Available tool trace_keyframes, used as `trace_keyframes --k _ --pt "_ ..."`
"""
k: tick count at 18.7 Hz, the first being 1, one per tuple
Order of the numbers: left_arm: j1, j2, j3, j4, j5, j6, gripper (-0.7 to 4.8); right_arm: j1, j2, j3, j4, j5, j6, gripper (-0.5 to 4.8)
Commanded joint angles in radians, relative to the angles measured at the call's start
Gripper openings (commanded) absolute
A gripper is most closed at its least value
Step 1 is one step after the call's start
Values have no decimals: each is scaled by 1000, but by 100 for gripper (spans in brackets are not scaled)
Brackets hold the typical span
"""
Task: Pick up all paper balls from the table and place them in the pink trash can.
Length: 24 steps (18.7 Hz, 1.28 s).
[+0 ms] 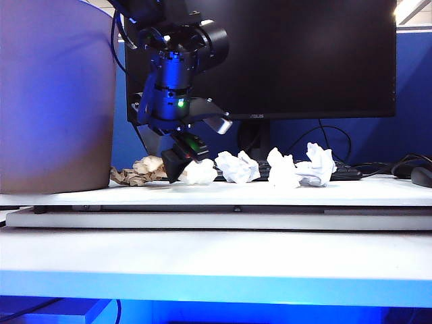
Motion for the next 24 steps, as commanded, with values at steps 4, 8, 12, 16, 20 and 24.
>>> trace_keyframes --k 4,8,12,16,20,24 --pt "41 -5 3 -29 -30 -27 234 1 -2 -7 18 2 3 22" --pt "70 -5 4 -32 -29 -26 8 1 -2 -7 18 2 3 22" --pt "53 -5 17 -31 80 -27 -6 1 -2 -7 18 3 3 22" --pt "-6 -7 62 -21 204 -26 -6 1 -2 -7 18 2 3 22" --pt "-82 -7 132 22 259 -26 -6 1 -2 -7 18 2 3 22" --pt "-109 -8 267 28 262 -46 -6 1 -2 -7 18 2 3 22"
